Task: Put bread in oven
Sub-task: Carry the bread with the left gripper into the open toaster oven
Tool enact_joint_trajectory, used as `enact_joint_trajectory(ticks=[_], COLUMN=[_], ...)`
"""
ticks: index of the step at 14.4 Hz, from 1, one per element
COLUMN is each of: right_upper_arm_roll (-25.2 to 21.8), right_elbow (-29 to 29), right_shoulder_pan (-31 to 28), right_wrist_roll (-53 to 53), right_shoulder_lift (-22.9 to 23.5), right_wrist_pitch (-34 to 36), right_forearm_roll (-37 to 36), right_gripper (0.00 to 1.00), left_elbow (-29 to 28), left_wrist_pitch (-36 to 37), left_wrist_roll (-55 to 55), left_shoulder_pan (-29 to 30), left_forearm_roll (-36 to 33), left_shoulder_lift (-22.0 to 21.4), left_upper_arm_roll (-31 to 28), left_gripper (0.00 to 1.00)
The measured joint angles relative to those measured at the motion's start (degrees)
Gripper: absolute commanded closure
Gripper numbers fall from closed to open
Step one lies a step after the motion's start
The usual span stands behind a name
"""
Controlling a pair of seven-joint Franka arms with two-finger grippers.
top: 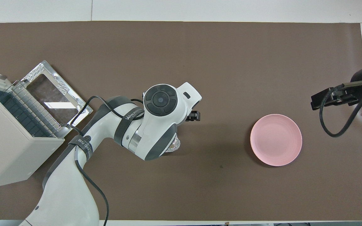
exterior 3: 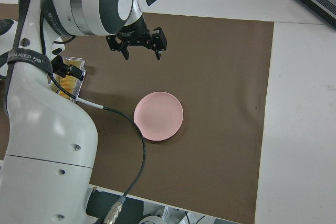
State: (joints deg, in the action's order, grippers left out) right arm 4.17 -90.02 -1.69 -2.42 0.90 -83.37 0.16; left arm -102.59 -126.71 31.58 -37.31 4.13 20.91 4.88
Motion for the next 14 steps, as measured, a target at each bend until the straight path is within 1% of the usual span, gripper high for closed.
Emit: enact_joint_trajectory(ticks=[1, 2, 3, 4, 5, 6, 7, 8, 12, 14], right_upper_arm_roll=[0.0, 0.2, 0.3, 0.3, 0.4, 0.3, 0.3, 0.3, 0.3, 0.4], right_elbow=[0.0, 0.0, 0.0, 0.0, 0.0, 0.0, 0.0, 0.0, 0.0, 0.0], right_shoulder_pan=[-0.2, -0.2, -0.2, -0.2, -0.2, -0.3, -0.4, -0.5, -0.7, -0.7], right_wrist_roll=[0.0, 0.0, 0.0, 0.0, 0.0, 0.0, 0.0, 0.0, 0.0, 0.0], right_shoulder_lift=[-0.1, -0.2, -0.4, -0.5, -0.5, -0.5, -0.6, -0.8, -1.3, -1.3], right_wrist_pitch=[0.1, 0.2, 0.2, 0.2, 0.2, 0.2, 0.2, 0.2, 0.2, 0.2], right_forearm_roll=[0.1, 0.2, 0.2, 0.2, 0.2, 0.2, 0.2, 0.2, 0.2, 0.2], right_gripper=[0.00, 0.00, 0.00, 0.00, 0.00, 0.00, 0.00, 0.00, 0.00, 0.00], left_elbow=[-0.4, -0.6, -0.9, -1.5, -2.1, -2.7, -3.1, -3.5, -3.8, -2.4], left_wrist_pitch=[-0.8, -0.8, -0.8, -0.8, -0.8, -0.8, -0.8, -0.8, -0.6, 1.3], left_wrist_roll=[0.7, 1.9, 2.6, 3.0, 3.3, 3.5, 3.7, 3.8, 6.4, 6.9], left_shoulder_pan=[-0.4, -0.7, -1.0, -1.2, -1.5, -1.8, -2.0, -2.2, -2.1, -1.9], left_forearm_roll=[0.0, 0.0, 0.0, 0.0, 0.0, 0.0, 0.0, 0.0, 0.0, 0.2], left_shoulder_lift=[0.7, 0.9, 0.9, 1.0, 1.0, 1.0, 1.0, 1.0, 0.8, 0.6], left_upper_arm_roll=[0.0, 0.0, 0.0, -0.1, 0.0, 0.0, 0.0, 0.0, -0.7, -2.0], left_gripper=[0.14, 0.24, 0.41, 0.63, 0.76, 0.86, 0.97, 1.00, 1.00, 1.00])
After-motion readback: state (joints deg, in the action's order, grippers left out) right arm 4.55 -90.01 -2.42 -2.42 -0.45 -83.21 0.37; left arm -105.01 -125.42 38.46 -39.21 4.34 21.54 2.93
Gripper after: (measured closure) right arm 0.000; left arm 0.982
